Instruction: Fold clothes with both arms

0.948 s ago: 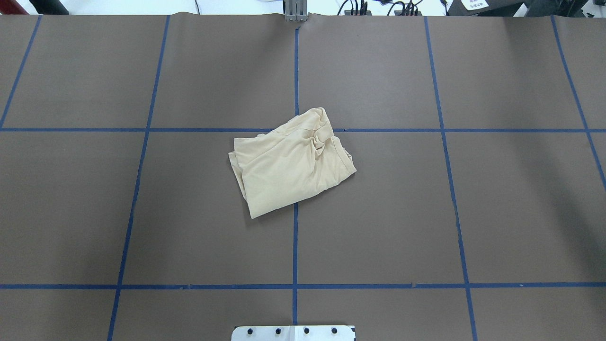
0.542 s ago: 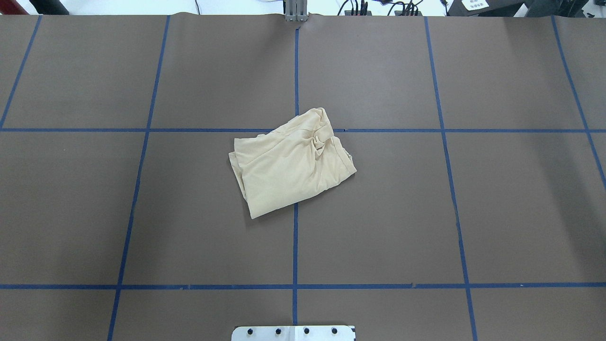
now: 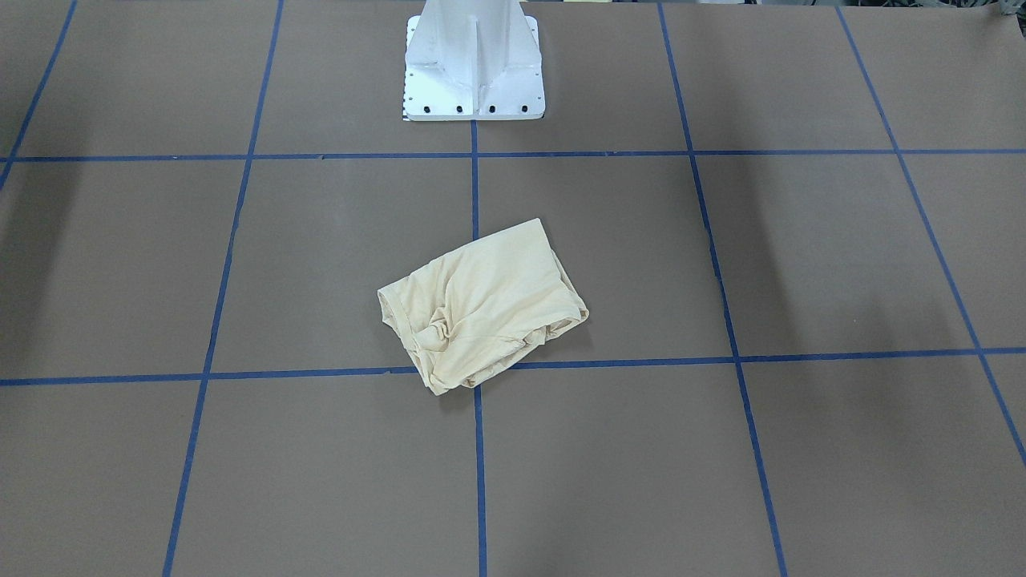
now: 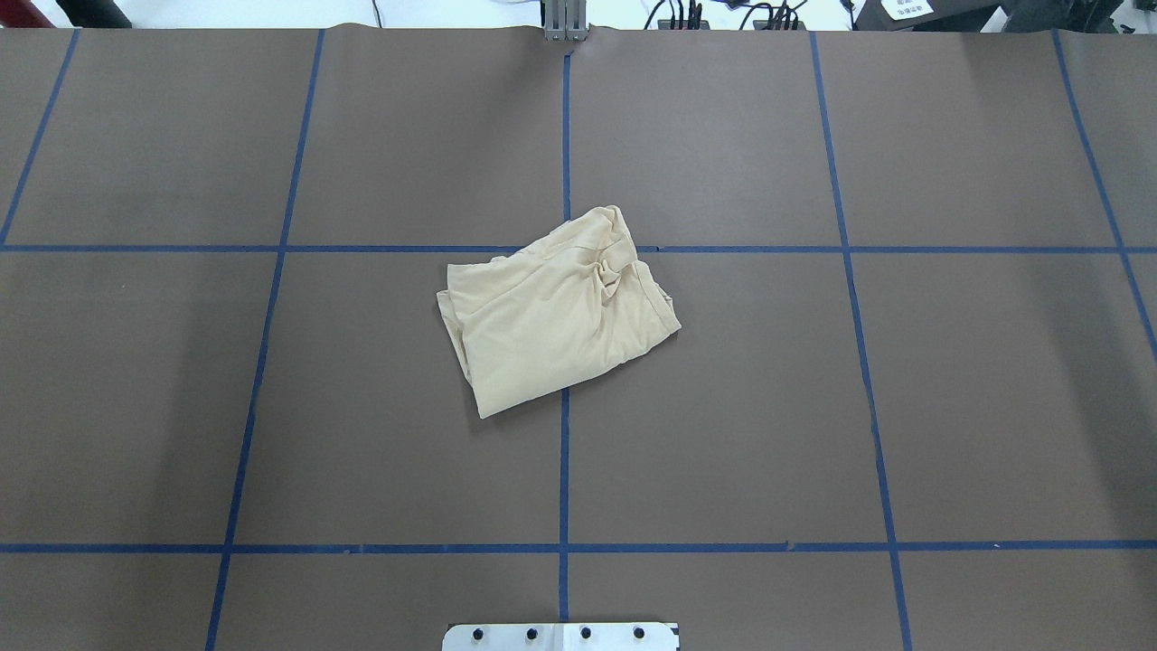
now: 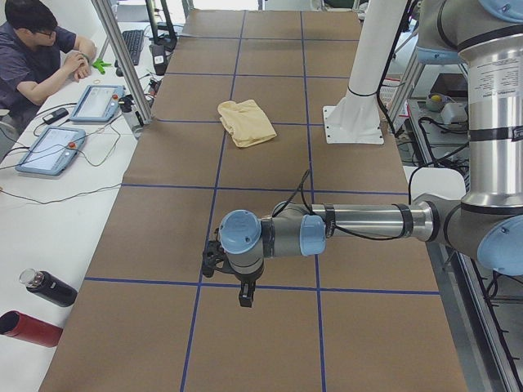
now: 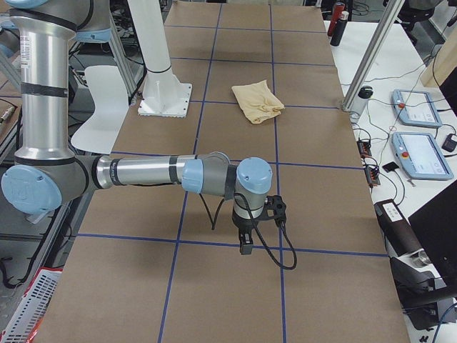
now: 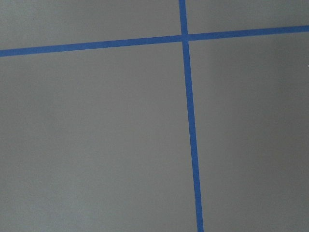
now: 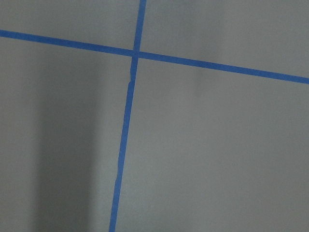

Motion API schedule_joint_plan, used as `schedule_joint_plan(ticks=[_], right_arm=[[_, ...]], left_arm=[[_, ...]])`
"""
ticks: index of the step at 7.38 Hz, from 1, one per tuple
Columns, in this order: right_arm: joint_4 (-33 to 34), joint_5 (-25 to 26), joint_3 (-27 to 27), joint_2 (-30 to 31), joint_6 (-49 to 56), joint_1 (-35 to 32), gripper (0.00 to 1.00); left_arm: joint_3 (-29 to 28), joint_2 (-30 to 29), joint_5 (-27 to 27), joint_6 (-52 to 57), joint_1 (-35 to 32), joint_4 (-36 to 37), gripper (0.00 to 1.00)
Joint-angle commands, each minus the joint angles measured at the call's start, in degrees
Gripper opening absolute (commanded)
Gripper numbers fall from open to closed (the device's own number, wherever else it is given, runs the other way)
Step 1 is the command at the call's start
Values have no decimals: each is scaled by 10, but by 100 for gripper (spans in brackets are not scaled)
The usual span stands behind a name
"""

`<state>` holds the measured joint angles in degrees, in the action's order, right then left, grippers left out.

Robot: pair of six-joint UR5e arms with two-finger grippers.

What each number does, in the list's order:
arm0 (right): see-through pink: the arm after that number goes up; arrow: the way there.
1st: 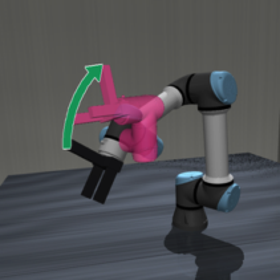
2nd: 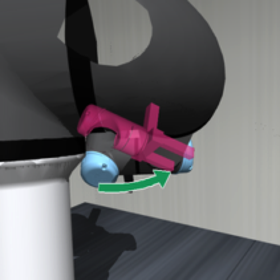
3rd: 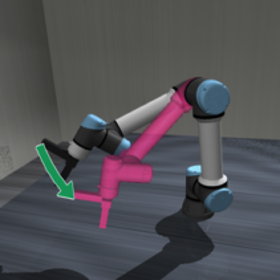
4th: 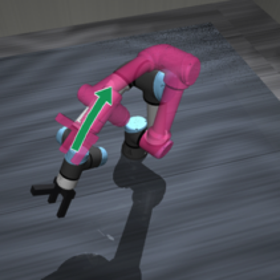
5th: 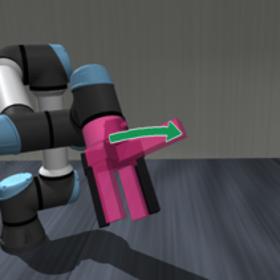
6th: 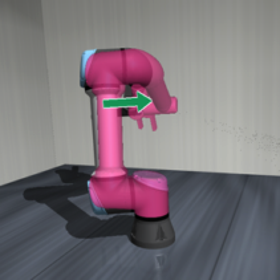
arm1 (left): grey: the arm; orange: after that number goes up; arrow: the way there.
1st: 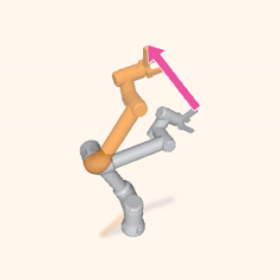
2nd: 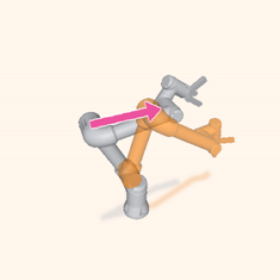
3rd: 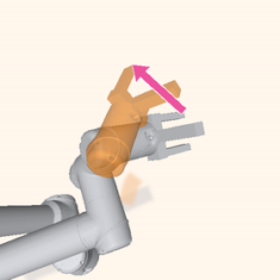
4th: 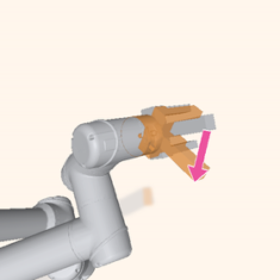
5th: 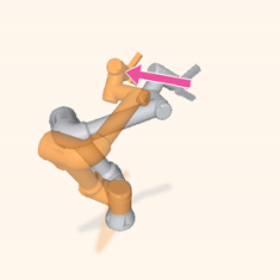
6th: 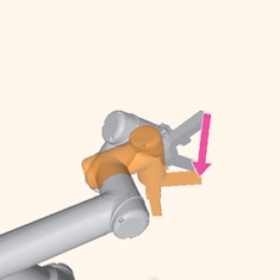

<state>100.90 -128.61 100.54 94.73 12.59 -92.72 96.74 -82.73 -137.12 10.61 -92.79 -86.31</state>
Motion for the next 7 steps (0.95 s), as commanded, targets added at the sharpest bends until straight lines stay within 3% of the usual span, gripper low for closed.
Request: schedule_joint_plan(ticks=[1,3,7], right_arm=[[0,0,0,0,0,0,100],[0,-1,2,2,0,0,100],[-3,-31,11,31,2,0,100]], left_arm=[[9,-23,10,0,2,-3,100],[19,-34,53,4,2,-3,100],[40,-34,45,4,2,-3,100]])
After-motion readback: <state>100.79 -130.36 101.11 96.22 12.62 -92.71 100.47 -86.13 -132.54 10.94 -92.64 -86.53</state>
